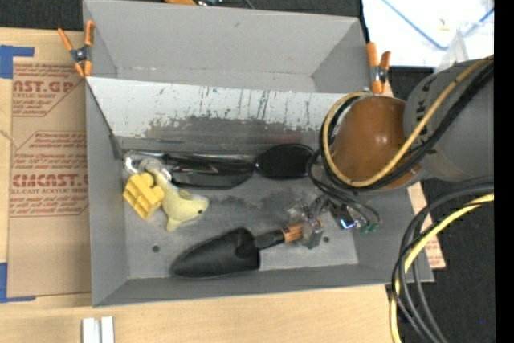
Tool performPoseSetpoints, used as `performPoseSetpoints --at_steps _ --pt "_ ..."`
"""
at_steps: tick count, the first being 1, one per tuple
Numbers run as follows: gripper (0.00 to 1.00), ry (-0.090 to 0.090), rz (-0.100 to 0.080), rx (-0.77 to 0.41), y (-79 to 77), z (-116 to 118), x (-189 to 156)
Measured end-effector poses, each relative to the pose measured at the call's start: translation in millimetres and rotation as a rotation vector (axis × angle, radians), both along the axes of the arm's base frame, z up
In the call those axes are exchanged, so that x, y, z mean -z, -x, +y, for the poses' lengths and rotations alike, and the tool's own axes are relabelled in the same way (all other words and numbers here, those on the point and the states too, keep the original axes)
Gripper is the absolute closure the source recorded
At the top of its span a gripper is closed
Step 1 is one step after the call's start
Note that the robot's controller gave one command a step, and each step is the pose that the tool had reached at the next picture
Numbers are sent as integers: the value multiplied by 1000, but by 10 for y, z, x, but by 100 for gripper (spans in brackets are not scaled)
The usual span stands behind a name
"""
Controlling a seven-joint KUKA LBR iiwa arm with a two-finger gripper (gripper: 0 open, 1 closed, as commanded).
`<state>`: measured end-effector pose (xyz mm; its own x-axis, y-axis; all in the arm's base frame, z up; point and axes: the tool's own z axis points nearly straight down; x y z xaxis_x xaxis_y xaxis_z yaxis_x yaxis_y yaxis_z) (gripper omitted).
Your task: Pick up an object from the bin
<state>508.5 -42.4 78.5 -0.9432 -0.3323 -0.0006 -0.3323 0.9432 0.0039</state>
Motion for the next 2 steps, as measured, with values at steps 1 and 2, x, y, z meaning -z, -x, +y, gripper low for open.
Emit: performPoseSetpoints --at_steps 1,2 --pt "100 1 -12 -42 87 85 -815" --pt "100 -1 9 -28 72 76 -940"
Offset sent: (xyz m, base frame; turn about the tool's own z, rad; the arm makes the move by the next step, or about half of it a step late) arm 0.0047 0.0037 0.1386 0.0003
